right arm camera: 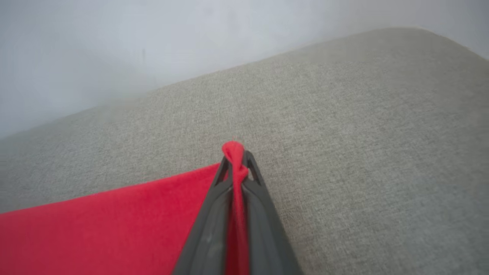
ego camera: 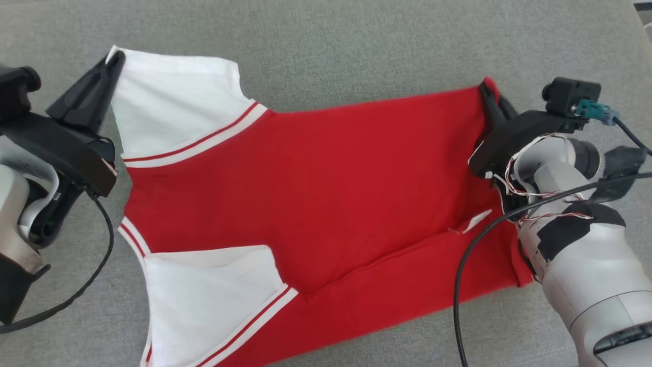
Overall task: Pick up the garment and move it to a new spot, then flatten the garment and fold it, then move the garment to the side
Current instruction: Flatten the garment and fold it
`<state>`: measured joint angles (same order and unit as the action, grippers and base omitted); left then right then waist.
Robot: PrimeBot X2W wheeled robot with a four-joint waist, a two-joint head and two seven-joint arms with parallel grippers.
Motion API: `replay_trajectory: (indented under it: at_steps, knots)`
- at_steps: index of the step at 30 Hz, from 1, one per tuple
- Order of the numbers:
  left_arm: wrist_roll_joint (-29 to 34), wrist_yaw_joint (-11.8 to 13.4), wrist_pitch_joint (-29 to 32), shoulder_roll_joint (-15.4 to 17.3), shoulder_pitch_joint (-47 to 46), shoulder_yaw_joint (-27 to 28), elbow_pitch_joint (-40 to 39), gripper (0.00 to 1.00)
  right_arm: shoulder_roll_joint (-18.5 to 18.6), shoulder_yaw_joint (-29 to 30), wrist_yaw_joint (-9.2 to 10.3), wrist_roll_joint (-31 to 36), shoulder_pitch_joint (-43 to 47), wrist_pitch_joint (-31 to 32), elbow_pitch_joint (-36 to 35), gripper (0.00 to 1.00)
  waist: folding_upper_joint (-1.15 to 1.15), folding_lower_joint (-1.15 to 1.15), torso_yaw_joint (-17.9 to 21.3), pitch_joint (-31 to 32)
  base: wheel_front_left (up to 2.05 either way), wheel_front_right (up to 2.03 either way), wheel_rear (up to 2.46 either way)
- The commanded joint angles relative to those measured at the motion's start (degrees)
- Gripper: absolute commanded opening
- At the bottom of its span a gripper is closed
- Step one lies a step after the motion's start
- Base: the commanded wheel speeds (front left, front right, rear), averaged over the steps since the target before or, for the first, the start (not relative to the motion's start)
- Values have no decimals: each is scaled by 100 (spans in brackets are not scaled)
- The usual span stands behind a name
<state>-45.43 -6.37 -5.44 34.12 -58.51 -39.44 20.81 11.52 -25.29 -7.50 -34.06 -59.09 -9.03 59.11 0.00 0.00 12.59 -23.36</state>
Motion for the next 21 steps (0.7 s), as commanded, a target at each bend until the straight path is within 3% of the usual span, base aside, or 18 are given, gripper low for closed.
replay_trajectory:
  at_steps: [1,9,17,18,21]
  knots:
    - [-20,23,-54,47,120,22,2,0,45,-18,1,21,-15,-85,26,0,0,0,-16,51,0,0,0]
    - [69,181,-631,45,706,35,-403,0,155,-284,1,-107,449,-545,-133,0,0,0,-141,460,0,0,0]
    - [590,900,-953,172,2066,64,-1726,0,580,-235,1,-288,1489,-622,-1320,0,0,0,-309,768,0,0,0]
    - [798,1071,-978,155,2431,82,-2017,0,675,-132,1,-280,1819,-622,-1735,0,0,0,-348,807,0,0,0]
    - [1074,1256,-978,-5,2954,202,-2465,0,752,-13,1,-216,2273,-616,-2225,0,0,0,-379,841,0,0,0]
